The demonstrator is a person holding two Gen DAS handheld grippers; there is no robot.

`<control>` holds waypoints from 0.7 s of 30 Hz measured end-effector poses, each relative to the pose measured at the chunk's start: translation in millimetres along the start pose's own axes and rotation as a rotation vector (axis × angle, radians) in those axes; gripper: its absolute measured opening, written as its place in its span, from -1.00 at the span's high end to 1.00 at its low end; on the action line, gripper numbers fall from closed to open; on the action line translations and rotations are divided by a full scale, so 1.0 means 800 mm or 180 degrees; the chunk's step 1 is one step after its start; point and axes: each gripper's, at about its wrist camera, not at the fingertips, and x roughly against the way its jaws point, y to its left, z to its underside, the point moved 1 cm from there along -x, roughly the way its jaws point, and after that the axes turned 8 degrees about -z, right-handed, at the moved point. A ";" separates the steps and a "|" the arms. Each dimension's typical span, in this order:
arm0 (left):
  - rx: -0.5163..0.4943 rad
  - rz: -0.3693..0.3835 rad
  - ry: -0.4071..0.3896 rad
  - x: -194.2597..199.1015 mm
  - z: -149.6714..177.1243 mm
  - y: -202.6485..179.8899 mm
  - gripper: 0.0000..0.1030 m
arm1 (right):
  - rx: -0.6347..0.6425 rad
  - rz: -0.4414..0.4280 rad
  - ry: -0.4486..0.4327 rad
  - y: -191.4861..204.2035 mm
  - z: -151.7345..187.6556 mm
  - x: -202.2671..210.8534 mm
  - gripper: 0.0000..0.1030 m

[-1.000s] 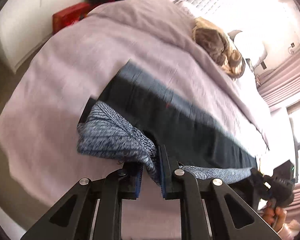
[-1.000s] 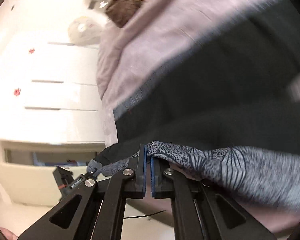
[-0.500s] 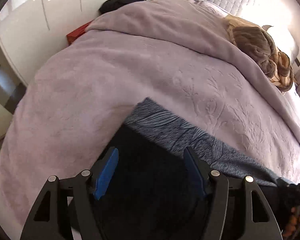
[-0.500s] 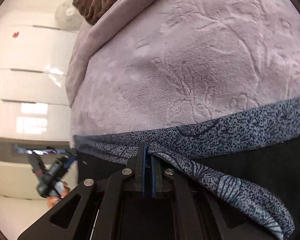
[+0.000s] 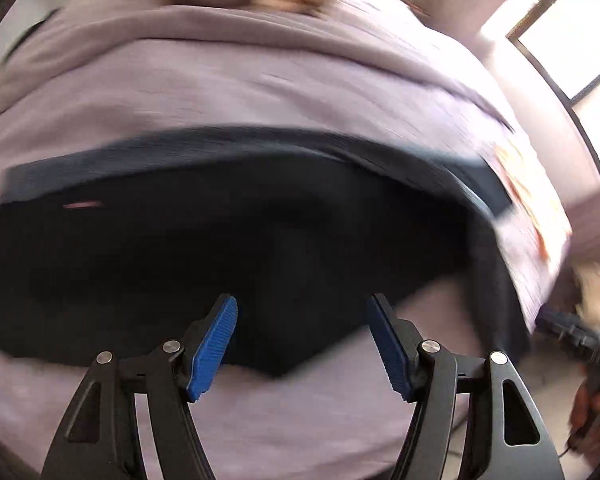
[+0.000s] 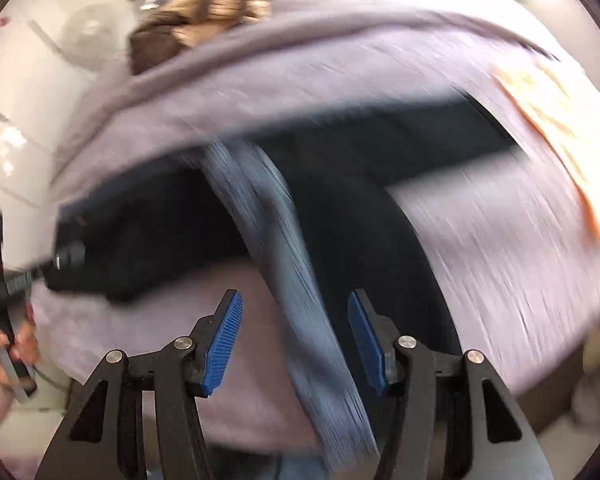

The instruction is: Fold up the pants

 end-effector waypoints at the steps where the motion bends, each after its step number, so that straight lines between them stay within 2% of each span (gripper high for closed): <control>1: -0.0094 0.0060 0.0036 -0.004 0.004 -0.023 -0.32 | -0.0380 -0.0110 -0.0031 -0.038 0.029 0.017 -0.15; 4: -0.0295 0.0229 0.0139 -0.018 0.005 -0.079 -0.32 | -0.1325 -0.0459 -0.0050 -0.120 0.091 0.027 -0.15; 6: -0.0392 0.0350 0.0202 -0.031 0.001 -0.113 -0.34 | -0.1706 -0.0867 -0.0063 -0.150 0.118 0.019 -0.15; 9: -0.0378 0.0440 0.0310 -0.054 -0.013 -0.143 -0.35 | -0.2171 -0.1586 0.0033 -0.180 0.133 -0.014 -0.15; 11: -0.0337 0.0422 0.0366 -0.066 -0.015 -0.161 -0.35 | -0.2369 -0.1810 0.0079 -0.186 0.132 -0.040 -0.15; 12: -0.0318 0.0367 0.0404 -0.073 -0.016 -0.165 -0.35 | -0.2519 -0.1939 0.0097 -0.196 0.133 -0.053 -0.03; 13: -0.0305 0.0304 0.0430 -0.078 -0.016 -0.171 -0.35 | -0.2609 -0.2055 0.0092 -0.201 0.134 -0.059 0.24; 14: -0.0291 0.0260 0.0442 -0.080 -0.015 -0.175 -0.35 | -0.2694 -0.2242 0.0122 -0.206 0.134 -0.064 0.79; 18: -0.0287 0.0101 0.0416 -0.078 -0.015 -0.177 -0.35 | -0.2487 -0.2610 -0.0006 -0.208 0.100 -0.023 0.79; 21: -0.0240 -0.0023 0.0337 -0.071 -0.031 -0.179 -0.35 | -0.2192 -0.2706 -0.0190 -0.226 0.031 0.020 0.79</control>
